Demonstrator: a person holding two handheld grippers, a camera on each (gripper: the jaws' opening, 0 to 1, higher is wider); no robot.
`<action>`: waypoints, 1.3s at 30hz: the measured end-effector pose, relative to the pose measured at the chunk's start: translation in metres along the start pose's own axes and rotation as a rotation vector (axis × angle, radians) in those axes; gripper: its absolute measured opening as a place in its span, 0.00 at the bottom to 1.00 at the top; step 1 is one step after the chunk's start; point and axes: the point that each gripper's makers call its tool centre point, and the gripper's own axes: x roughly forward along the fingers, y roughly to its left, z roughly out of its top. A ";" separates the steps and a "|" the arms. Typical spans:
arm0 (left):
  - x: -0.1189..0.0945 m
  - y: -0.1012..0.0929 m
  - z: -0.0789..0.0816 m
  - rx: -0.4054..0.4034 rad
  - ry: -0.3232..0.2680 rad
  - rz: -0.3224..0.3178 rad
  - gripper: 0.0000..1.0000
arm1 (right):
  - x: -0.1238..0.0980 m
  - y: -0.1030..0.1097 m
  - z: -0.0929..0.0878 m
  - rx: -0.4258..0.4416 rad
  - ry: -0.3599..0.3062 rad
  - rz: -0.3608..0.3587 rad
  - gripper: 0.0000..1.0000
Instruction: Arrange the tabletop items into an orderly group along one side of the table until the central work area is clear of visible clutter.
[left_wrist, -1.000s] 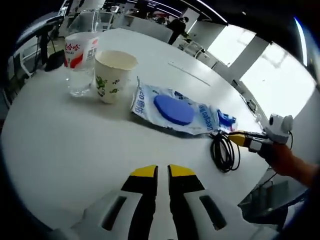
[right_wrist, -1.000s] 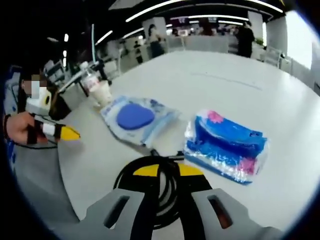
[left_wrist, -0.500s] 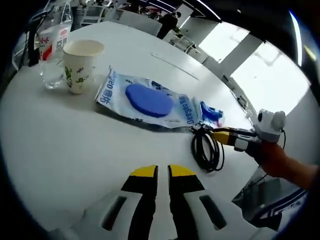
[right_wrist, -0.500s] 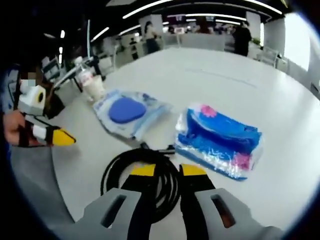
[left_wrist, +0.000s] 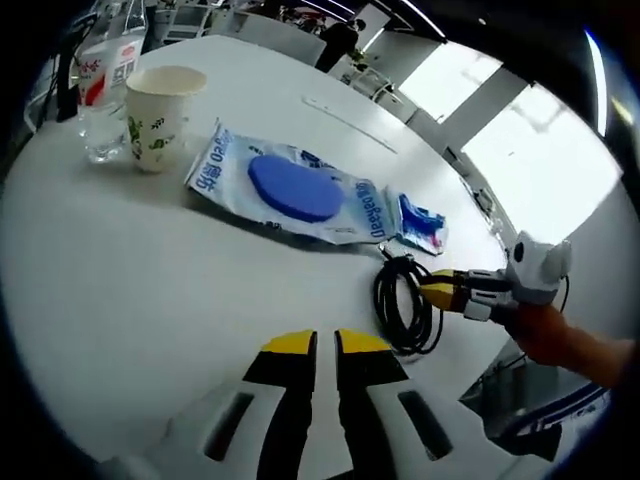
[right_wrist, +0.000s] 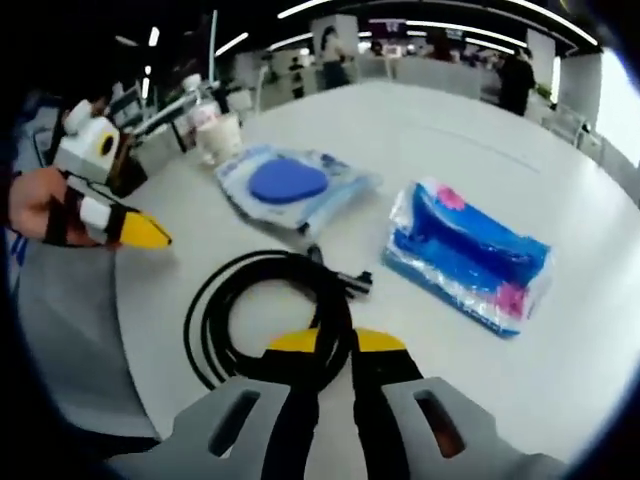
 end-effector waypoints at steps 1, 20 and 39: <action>0.000 -0.001 0.000 -0.001 0.000 -0.001 0.04 | -0.001 0.001 -0.001 -0.003 0.001 0.001 0.09; -0.002 0.000 -0.007 -0.007 0.003 0.004 0.04 | -0.046 -0.066 0.021 0.201 -0.129 -0.084 0.12; -0.009 0.002 -0.011 -0.006 0.005 0.015 0.04 | -0.026 -0.148 0.027 0.383 -0.086 -0.254 0.13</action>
